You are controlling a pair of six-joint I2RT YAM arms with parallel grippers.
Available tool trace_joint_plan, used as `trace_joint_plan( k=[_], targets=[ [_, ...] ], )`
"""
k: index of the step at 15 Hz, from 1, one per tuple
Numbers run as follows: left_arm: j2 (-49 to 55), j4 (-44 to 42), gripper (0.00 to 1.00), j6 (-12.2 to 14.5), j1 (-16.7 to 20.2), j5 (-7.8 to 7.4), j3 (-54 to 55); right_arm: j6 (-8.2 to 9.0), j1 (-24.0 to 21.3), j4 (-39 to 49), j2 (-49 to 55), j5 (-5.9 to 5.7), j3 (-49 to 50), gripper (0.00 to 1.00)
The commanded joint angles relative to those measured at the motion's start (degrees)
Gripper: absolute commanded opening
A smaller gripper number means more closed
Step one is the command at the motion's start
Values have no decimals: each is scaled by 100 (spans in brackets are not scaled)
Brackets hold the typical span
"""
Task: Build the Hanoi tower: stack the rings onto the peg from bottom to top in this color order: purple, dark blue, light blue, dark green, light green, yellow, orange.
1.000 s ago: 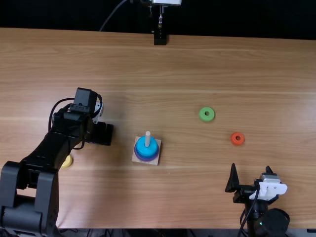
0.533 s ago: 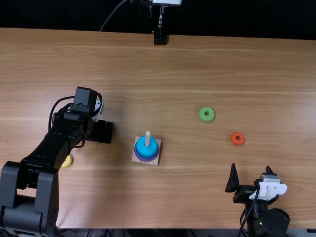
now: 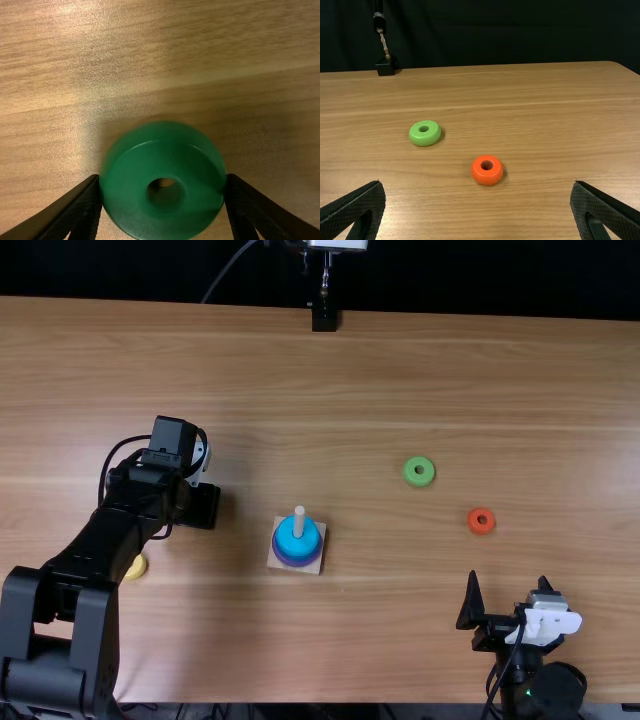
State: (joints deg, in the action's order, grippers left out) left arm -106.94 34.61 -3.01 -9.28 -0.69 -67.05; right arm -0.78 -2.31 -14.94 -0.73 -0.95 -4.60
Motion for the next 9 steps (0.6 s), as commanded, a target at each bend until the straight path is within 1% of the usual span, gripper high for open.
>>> trace_joint_plan(
  k=[1, 3, 6, 7, 8, 9],
  targets=[
    [-47, 41, 8, 47, 49, -100, -239, -7, -59, -432, 73, -63, 390, 100],
    [59, 188, 8, 47, 58, -110, -485, -7, -59, -432, 73, -63, 390, 100],
    [331, 1243, 10, 47, 49, -110, -1030, -7, -59, -432, 73, -63, 390, 100],
    [410, 1570, 10, 47, 23, -132, -1223, -7, -59, -432, 73, -63, 390, 100],
    [516, 1886, 10, 47, 5, -300, -1443, -7, -59, -432, 73, -63, 390, 100],
    [604, 2203, 10, 37, -13, -532, -1671, -7, -59, -432, 73, -63, 390, 100]
  ],
)
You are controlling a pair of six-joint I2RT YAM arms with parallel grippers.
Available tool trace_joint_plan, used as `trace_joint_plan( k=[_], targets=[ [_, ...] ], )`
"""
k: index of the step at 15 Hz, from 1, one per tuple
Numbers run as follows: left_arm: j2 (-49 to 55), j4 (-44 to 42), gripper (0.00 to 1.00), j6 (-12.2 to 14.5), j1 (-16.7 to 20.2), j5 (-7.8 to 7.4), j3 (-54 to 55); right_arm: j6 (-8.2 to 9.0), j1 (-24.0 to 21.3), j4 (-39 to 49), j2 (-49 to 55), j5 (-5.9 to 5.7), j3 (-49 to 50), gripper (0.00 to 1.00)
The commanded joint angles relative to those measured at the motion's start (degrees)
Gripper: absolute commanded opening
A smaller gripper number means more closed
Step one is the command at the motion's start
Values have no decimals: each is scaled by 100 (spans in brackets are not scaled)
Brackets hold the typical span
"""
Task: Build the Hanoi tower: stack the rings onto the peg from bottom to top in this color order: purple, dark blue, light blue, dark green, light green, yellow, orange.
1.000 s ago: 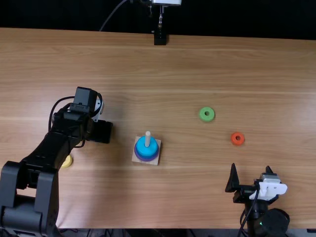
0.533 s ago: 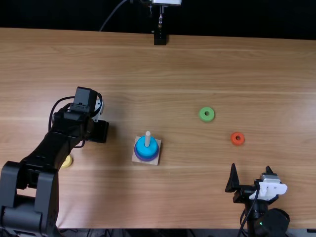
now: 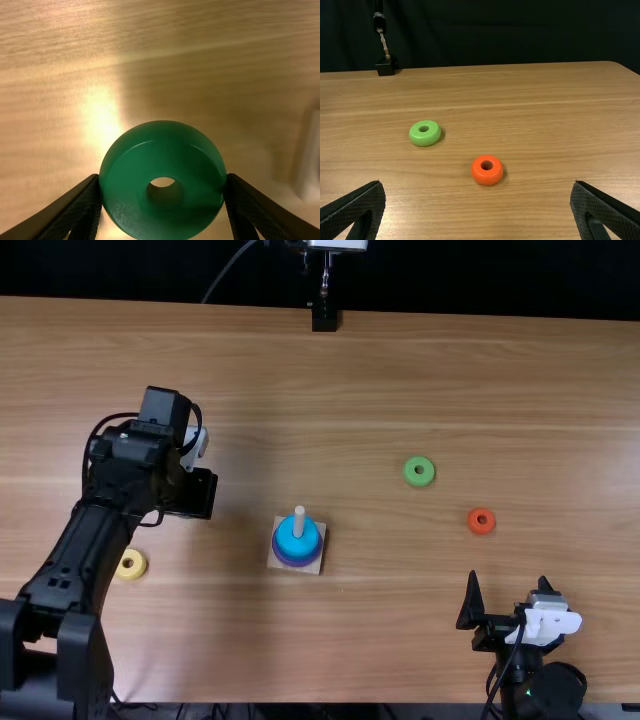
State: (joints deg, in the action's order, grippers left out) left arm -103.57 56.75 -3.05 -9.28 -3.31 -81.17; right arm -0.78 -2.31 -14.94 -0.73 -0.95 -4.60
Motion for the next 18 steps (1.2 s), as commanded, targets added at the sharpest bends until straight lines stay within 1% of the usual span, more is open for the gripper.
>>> trace_joint_plan(
  k=[1, 2, 3, 8, 10, 14, 18],
  targets=[
    [302, 368, 10, 41, -30, -439, -549, -7, -59, -432, 73, -63, 390, 100],
    [302, 737, 10, 41, -92, -492, -875, -7, -59, -432, 73, -63, 390, 100],
    [302, 980, 10, 41, -188, -502, -1121, -7, -59, -432, 73, -63, 390, 100],
    [285, 1760, 10, 41, -848, -513, -2052, -7, -59, -432, 73, -63, 390, 100],
    [267, 1919, 10, 41, -1076, -534, -2369, -7, -59, -432, 73, -63, 390, 100],
    [214, 1950, 10, -22, -1472, -713, -2571, -7, -59, -432, 73, -63, 390, 100],
    [188, 1961, 11, -33, -1753, -713, -2571, -7, -59, -432, 73, -63, 390, 100]
  ],
)
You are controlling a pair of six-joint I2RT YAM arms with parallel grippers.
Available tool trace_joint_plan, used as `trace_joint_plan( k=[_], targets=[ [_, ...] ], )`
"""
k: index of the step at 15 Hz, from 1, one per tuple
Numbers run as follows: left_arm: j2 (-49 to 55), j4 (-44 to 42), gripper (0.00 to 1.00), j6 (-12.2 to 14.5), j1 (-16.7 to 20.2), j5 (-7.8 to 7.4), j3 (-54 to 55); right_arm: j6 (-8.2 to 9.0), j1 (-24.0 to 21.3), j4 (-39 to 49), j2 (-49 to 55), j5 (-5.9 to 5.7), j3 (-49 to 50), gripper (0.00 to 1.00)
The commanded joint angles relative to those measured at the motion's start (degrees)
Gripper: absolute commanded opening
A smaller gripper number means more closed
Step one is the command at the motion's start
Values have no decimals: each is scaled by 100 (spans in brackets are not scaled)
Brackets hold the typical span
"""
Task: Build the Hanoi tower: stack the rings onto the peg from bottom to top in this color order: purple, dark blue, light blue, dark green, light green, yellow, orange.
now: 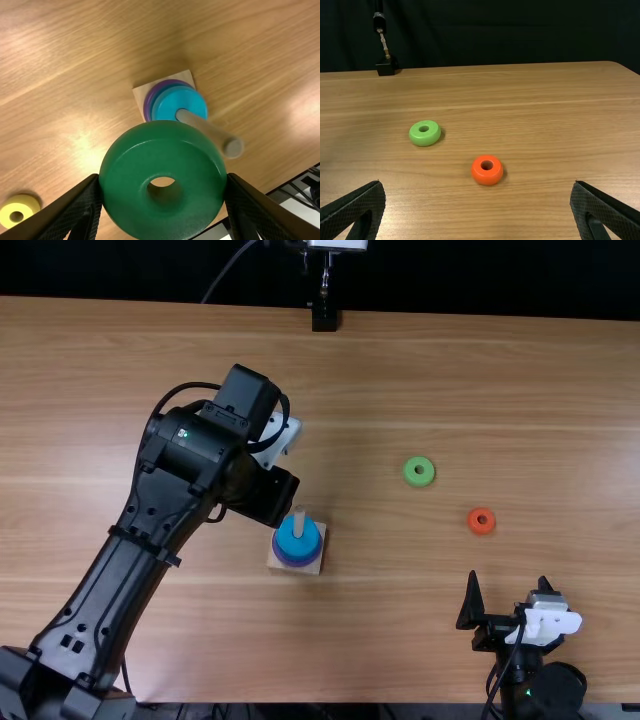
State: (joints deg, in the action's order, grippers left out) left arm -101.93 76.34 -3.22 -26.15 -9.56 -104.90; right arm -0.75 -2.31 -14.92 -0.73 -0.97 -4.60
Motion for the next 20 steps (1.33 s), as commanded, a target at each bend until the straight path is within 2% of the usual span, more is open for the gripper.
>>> trace_joint_plan(
  k=[1, 4, 8, 20],
  targets=[
    [6, 2, 11, -15, -136, -98, -188, -9, -59, -434, 73, -61, 390, 100],
    [-73, -8, 10, -47, -312, -88, -197, -9, -59, -434, 73, -61, 390, 100],
    [-99, -93, 10, -279, -496, -88, -197, -9, -59, -434, 73, -61, 390, 100],
    [-521, -145, 11, -289, -777, -98, -215, -9, -59, -434, 73, -61, 390, 100]
  ],
)
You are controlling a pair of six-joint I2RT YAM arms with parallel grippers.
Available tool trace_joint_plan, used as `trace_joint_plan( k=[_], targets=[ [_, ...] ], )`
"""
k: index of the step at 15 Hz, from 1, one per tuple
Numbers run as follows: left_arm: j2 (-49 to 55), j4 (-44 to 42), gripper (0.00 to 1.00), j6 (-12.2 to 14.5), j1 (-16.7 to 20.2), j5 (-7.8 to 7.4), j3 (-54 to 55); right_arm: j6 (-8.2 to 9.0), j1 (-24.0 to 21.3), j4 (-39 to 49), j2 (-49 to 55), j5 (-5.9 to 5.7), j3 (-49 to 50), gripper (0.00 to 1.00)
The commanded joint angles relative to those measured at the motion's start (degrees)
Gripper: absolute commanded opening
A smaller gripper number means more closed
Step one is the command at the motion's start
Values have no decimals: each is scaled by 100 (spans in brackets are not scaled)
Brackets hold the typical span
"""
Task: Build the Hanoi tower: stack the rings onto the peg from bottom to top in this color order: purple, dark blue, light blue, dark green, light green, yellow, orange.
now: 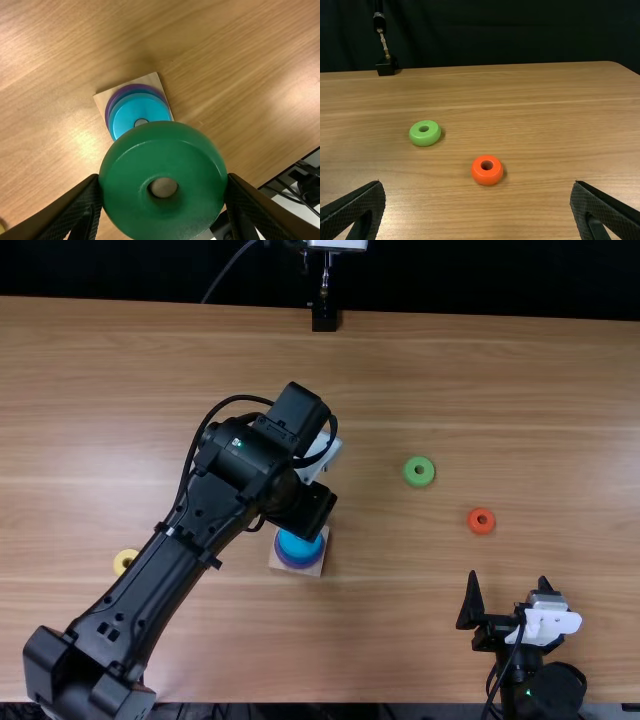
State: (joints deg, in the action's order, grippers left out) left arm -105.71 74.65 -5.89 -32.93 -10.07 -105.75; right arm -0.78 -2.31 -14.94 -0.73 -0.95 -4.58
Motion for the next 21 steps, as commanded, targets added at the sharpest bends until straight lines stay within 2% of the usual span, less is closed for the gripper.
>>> trace_joint_plan(
  k=[1, 2, 4, 11, 13, 15, 16, 17, 19, 20, 21],
  targets=[
    [-143, 34, 13, -23, -109, -48, -130, -7, -59, -432, 73, -63, 388, 100],
    [-143, 23, 30, -12, -117, -38, -130, -7, -59, -432, 73, -63, 388, 100],
    [-152, 23, 100, -12, -117, -27, -130, -7, -59, -432, 73, -63, 388, 100],
    [-116, 12, 100, -2, 6, 5, -253, -7, -59, -432, 73, -63, 388, 100],
    [-72, -241, 100, -2, 199, 68, -297, -7, -59, -432, 73, -63, 388, 100],
    [191, -895, 100, 9, 463, 89, -253, -7, -59, -432, 73, -63, 388, 100],
    [464, -1127, 100, 9, 630, 173, -217, -7, -59, -432, 73, -63, 388, 100],
    [683, -1306, 100, 9, 841, 321, -68, -7, -59, -432, 73, -63, 388, 100],
    [1070, -1664, 100, 20, 1095, 732, 336, -7, -59, -432, 73, -63, 388, 100],
    [1387, -1791, 100, 30, 1236, 1091, 582, -7, -59, -432, 73, -63, 388, 100],
    [1712, -1844, 100, 20, 1412, 1576, 899, -7, -59, -432, 73, -63, 388, 100]
  ],
)
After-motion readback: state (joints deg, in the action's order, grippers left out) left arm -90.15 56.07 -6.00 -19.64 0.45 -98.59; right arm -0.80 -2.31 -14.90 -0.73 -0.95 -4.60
